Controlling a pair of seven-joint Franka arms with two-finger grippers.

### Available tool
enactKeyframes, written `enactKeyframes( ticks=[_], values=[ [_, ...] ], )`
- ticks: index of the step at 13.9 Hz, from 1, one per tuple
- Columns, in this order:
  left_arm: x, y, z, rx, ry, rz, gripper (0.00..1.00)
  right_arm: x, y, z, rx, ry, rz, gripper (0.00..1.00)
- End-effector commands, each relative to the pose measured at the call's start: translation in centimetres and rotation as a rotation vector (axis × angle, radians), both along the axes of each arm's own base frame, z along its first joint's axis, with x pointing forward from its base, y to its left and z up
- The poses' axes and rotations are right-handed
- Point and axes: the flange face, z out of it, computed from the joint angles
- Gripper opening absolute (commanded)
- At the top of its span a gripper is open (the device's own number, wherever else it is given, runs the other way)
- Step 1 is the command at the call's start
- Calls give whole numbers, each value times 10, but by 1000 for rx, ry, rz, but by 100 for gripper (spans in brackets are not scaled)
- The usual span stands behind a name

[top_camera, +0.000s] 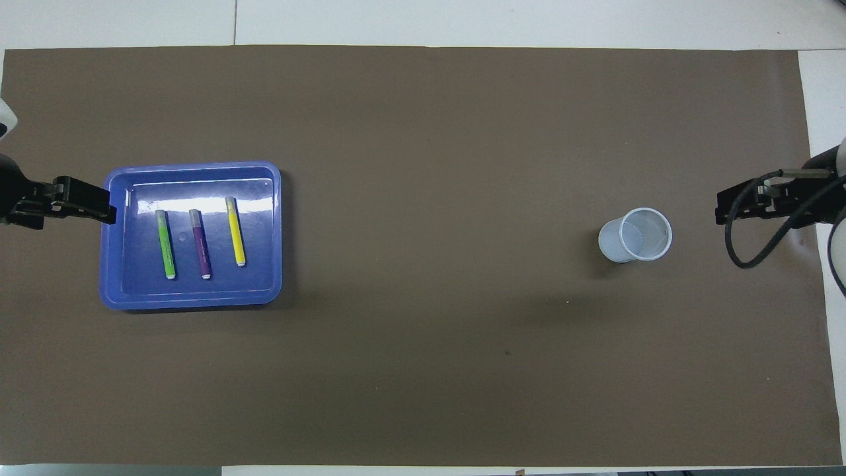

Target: Transfer and insert pens with both arms

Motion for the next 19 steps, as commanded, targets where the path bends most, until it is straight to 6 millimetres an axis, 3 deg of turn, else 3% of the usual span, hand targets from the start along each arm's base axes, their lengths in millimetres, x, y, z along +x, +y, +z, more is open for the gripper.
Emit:
enactKeyframes(
  ticks=[1, 12, 16, 19],
  values=[
    [-5, 4, 3, -11, 3, 11, 100, -5, -2, 2, 5, 7, 15, 100],
    [-9, 9, -3, -12, 14, 21, 100, -5, -2, 2, 5, 7, 15, 100],
    [-29, 21, -35, -16, -8, 34, 100, -5, -2, 2, 5, 7, 15, 100],
    [-32, 37, -67, -18, -17, 67, 100, -5, -1, 2, 5, 7, 16, 100]
  ],
)
